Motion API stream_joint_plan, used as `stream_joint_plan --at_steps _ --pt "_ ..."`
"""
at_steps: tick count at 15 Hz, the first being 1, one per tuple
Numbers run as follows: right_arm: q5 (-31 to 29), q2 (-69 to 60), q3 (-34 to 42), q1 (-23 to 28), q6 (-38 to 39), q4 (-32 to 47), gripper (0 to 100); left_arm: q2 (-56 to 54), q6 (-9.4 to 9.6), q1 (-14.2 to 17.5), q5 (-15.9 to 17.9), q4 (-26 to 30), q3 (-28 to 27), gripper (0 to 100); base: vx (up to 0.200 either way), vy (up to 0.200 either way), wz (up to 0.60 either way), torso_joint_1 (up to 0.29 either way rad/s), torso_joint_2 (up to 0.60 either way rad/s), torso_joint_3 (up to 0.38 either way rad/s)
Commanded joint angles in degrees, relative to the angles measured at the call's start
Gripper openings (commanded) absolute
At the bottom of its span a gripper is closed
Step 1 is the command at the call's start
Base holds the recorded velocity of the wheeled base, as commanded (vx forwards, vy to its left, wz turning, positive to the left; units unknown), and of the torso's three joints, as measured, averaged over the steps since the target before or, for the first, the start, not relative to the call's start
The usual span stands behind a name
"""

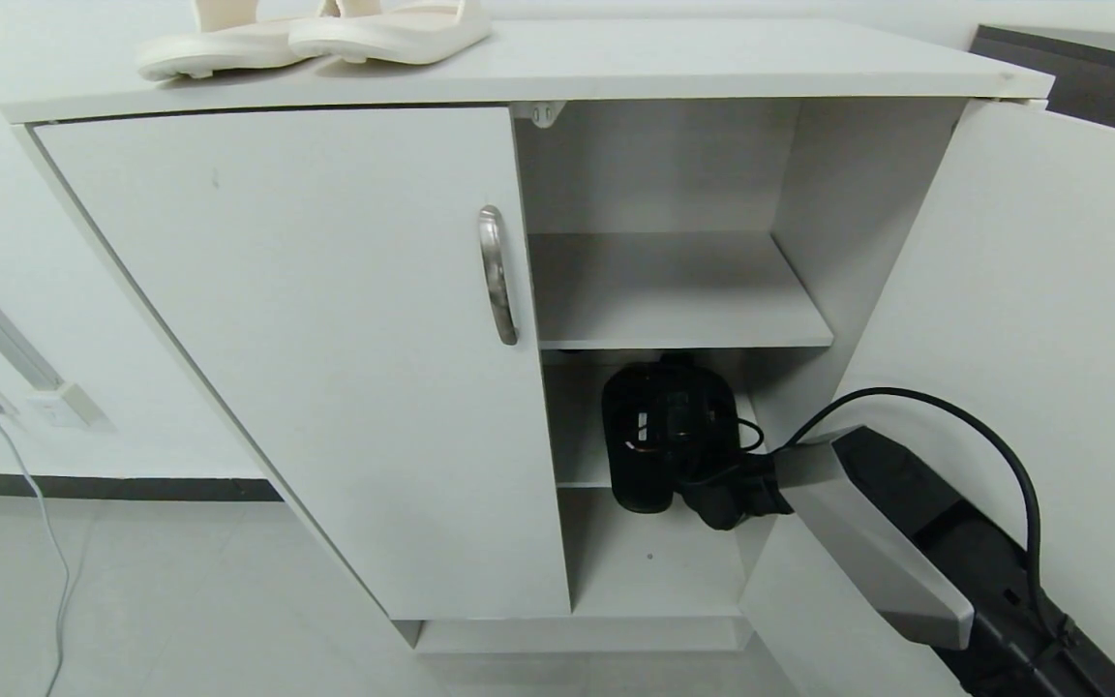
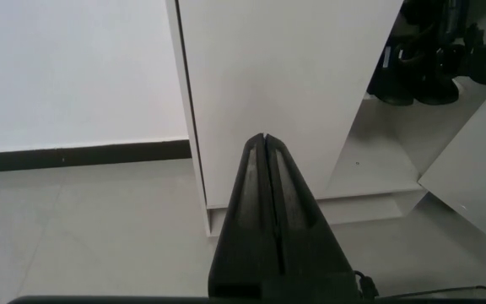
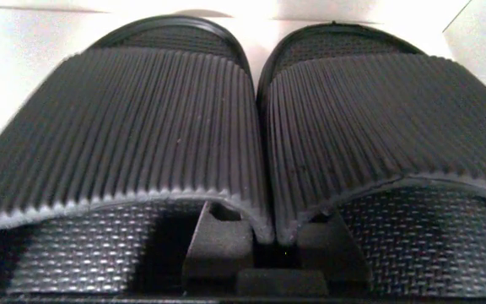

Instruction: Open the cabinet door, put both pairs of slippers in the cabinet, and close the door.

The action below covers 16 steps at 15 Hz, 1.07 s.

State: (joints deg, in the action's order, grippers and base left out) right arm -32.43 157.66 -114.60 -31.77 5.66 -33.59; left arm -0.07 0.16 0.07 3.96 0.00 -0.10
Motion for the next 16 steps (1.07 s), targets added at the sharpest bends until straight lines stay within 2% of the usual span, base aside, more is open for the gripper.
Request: stream_joint_plan --at_steps 1,9,10,14,16 --pt "-0.1 -0.3 0.0 0.0 0.1 -0.3 0 0.1 0.02 0.0 0.0 0.0 0.0 0 0.000 0.000 0.00 0.000 0.00 0.000" --pt "-0.4 -0.4 0.0 0.7 -0.3 -1.9 0 0.1 0.02 0.0 0.0 0.0 0.0 0 0.000 0.000 0.00 0.000 0.00 0.000" --pt "-0.4 -0.4 0.0 0.7 -0.3 -1.9 100 0.1 0.02 0.0 0.0 0.0 0.0 0 0.000 0.000 0.00 0.000 0.00 0.000" --pt "-0.5 -1.4 0.0 0.5 -0.7 -2.0 100 0.1 0.02 0.0 0.0 0.0 0.0 0 0.000 0.000 0.00 0.000 0.00 0.000" --pt "-0.4 -3.5 3.2 0.6 -0.6 -2.5 100 0.1 0.02 0.0 0.0 0.0 0.0 0 0.000 0.000 0.00 0.000 0.00 0.000"
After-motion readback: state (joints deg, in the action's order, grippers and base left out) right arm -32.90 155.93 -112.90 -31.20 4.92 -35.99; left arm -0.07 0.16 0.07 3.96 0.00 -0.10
